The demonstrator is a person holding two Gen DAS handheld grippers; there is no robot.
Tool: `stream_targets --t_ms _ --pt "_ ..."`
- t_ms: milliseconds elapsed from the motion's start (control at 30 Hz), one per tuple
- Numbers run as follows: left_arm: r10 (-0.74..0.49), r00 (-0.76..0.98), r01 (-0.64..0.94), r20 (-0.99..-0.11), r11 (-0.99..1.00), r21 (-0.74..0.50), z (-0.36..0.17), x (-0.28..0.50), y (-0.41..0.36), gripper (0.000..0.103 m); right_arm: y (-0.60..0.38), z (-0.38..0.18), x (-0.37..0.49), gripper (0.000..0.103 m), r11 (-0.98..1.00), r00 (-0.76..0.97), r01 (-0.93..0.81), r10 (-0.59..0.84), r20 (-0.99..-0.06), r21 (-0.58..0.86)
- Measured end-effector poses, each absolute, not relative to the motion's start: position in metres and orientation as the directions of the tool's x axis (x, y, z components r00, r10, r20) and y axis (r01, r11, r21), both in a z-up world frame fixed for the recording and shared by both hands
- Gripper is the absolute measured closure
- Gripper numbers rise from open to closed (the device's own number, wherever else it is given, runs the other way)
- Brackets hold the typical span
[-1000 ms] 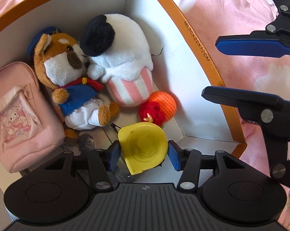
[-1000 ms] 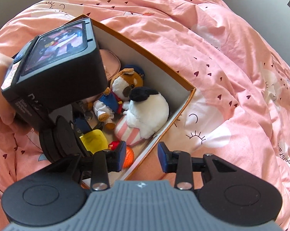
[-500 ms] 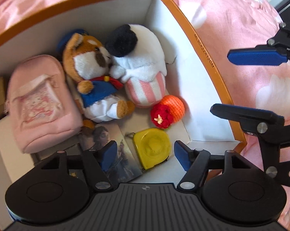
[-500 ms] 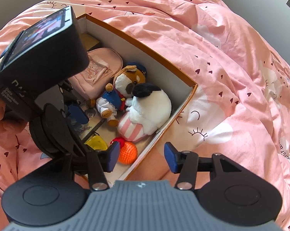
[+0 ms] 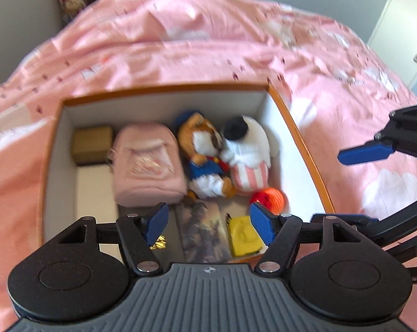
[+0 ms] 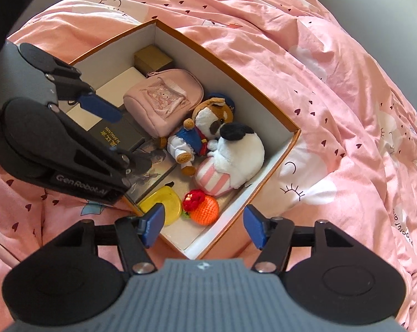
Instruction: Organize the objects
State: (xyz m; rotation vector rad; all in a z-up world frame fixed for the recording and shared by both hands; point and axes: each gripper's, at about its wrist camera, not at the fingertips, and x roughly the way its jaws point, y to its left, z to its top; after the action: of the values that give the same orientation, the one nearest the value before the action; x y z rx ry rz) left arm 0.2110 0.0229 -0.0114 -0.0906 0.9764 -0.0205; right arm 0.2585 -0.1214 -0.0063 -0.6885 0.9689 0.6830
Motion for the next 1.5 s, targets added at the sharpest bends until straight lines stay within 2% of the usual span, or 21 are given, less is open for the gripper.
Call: stream_targets --t_ms 167,233,367,400,567,700,800,933,1033,1200,1500 --pt "0.041 0.7 -0.069 -0.713 0.998 -0.01 0.013 0.182 0.025 0.018 -0.121 0.007 0.243 0.037 0.639 0.426 -0.745 0.233 -0.874 -0.192" --pt "0.06 0.765 -0.072 -0.641 0.997 0.008 0.027 0.166 0.028 0.017 -0.123 0.013 0.239 0.035 0.673 0.439 -0.72 0.254 -0.862 -0.168" --pt "0.102 0.842 -0.1 -0.53 0.994 0.031 0.045 0.142 0.03 0.016 -0.132 0.02 0.234 0.032 0.776 0.478 -0.627 0.319 -0.819 -0.064" --pt "0.108 0.854 -0.107 -0.508 0.994 0.031 0.049 0.137 0.031 0.016 -0.136 0.02 0.232 0.029 0.801 0.49 -0.598 0.337 -0.804 -0.029" --pt "0.127 0.903 -0.12 -0.411 0.992 0.044 0.062 0.119 0.031 0.01 -0.147 0.027 0.216 0.018 0.87 0.572 -0.481 0.407 -0.712 0.111" --pt "0.171 0.927 -0.154 -0.334 0.985 0.077 0.07 0.109 0.028 0.008 -0.147 0.037 0.196 0.012 0.893 0.673 -0.433 0.412 -0.614 0.124" --pt "0.214 0.934 -0.197 -0.285 0.976 0.089 0.074 0.103 0.028 0.007 -0.145 0.045 0.174 0.009 0.901 0.754 -0.416 0.418 -0.507 0.124" --pt "0.232 0.928 -0.226 -0.29 0.973 0.055 0.073 0.1 0.036 0.006 -0.141 0.047 0.149 0.003 0.917 0.835 -0.38 0.395 -0.384 0.118" --pt "0.231 0.922 -0.234 -0.31 0.972 0.029 0.065 0.1 0.041 0.006 -0.138 0.04 0.138 0.002 0.929 0.861 -0.355 0.367 -0.352 0.103" --pt "0.238 0.897 -0.24 -0.373 0.97 0.041 0.044 0.105 0.045 0.006 -0.133 0.024 0.132 0.002 0.945 0.881 -0.321 0.32 -0.347 0.058" --pt "0.221 0.84 -0.245 -0.495 0.969 0.016 0.005 0.112 0.052 0.006 -0.138 -0.009 0.146 0.002 0.957 0.846 -0.267 0.289 -0.447 0.113"
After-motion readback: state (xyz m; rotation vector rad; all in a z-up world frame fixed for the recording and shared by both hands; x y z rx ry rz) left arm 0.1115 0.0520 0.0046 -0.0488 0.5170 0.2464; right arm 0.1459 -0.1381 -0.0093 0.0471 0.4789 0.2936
